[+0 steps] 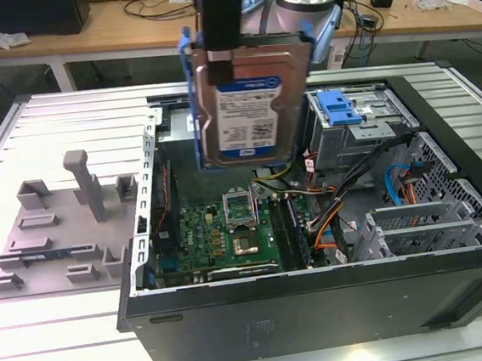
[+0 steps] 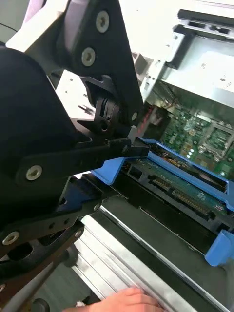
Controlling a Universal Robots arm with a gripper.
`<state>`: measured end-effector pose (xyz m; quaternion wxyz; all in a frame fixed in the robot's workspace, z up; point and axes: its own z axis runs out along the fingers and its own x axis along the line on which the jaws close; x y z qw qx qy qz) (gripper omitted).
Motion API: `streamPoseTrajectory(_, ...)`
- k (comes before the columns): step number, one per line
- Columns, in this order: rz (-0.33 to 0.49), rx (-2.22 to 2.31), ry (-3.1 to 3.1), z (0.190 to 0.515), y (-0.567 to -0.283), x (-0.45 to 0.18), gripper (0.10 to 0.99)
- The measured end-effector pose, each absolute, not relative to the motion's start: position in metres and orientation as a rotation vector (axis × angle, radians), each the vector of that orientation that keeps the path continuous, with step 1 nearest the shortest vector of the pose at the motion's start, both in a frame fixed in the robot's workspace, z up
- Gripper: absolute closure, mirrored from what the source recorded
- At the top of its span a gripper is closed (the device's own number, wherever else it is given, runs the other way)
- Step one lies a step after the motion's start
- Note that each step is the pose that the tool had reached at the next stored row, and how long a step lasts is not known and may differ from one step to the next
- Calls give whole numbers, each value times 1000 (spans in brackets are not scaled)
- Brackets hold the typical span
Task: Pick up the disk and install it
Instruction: 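Pick up the disk, then insert the disk into the insertion slot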
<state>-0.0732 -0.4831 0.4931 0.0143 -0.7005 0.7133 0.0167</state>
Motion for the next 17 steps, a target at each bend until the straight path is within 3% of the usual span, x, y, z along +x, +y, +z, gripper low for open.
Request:
streamPoseTrajectory(10,45,-2185,2225,489,-498,-14,722)
streamPoseTrajectory(17,43,-2186,2226,488,-498,-13,722)
